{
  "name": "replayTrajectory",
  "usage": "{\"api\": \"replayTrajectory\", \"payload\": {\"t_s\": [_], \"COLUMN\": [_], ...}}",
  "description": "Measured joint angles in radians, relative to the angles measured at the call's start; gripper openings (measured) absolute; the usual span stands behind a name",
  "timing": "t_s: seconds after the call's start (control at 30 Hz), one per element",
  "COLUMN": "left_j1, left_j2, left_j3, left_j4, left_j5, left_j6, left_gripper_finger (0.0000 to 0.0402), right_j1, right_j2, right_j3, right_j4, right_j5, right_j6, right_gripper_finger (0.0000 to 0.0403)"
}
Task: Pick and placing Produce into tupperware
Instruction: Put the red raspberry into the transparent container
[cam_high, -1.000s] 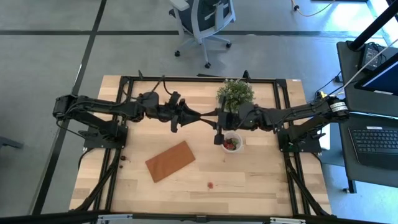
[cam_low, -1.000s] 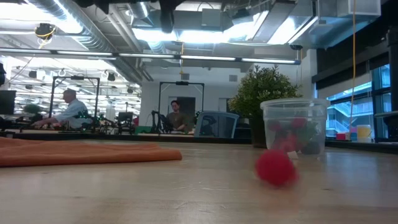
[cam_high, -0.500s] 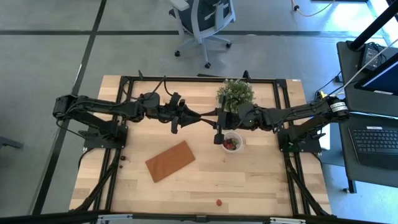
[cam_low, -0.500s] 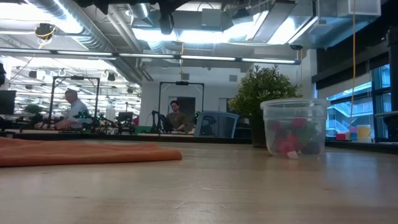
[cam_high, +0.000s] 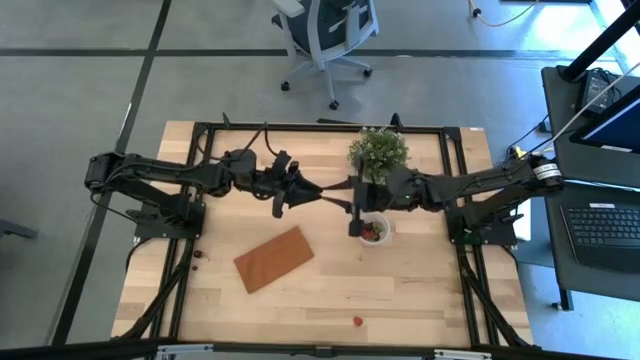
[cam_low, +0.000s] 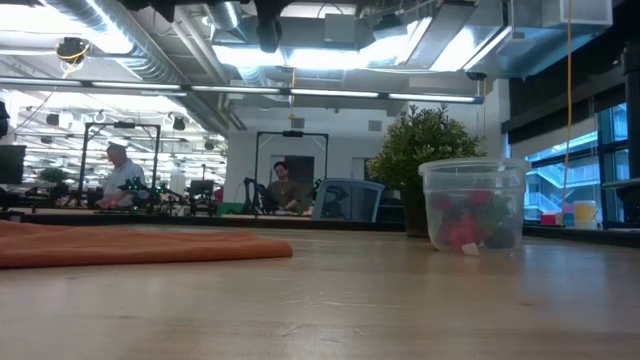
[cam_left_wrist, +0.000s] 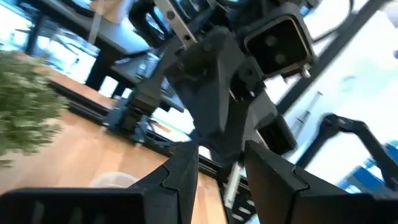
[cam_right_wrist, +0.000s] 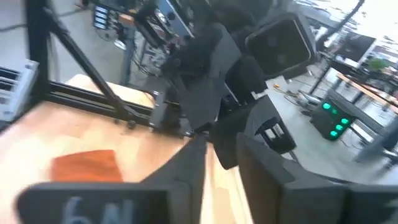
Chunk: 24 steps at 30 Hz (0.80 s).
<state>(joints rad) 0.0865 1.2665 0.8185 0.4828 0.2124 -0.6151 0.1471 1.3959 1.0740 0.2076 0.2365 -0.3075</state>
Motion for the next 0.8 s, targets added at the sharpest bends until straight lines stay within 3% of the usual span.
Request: {"api": "replayTrajectory", "payload": {"t_s": [0.23, 0.4, 0.53, 0.67, 0.8], "left_j1": [0.02, 0.036, 0.044, 0.043, 0.018], "left_j2": [0.0, 0.0, 0.0, 0.0, 0.001], "left_j3": [0.0, 0.0, 0.0, 0.0, 0.0], "left_j4": [-0.081, -0.211, -0.336, -0.49, -0.678], "left_j5": [0.155, 0.193, 0.193, 0.118, -0.066], "left_j6": [0.068, 0.102, 0.103, 0.11, 0.151], "left_gripper_finger": [0.0121, 0.0121, 0.0121, 0.0121, 0.0121], "right_j1": [0.09, 0.183, 0.265, 0.325, 0.363], "right_j2": [-0.059, -0.049, 0.021, 0.087, 0.143], "right_j3": [0.083, 0.249, 0.373, 0.459, 0.48], "right_j4": [-0.135, -0.615, -0.889, -1.009, -1.019], "right_j5": [-0.034, -0.064, -0.067, -0.066, -0.066], "right_j6": [0.146, 0.126, 0.248, 0.34, 0.46], "right_gripper_finger": [0.022, 0.0282, 0.0299, 0.03, 0.03]}}
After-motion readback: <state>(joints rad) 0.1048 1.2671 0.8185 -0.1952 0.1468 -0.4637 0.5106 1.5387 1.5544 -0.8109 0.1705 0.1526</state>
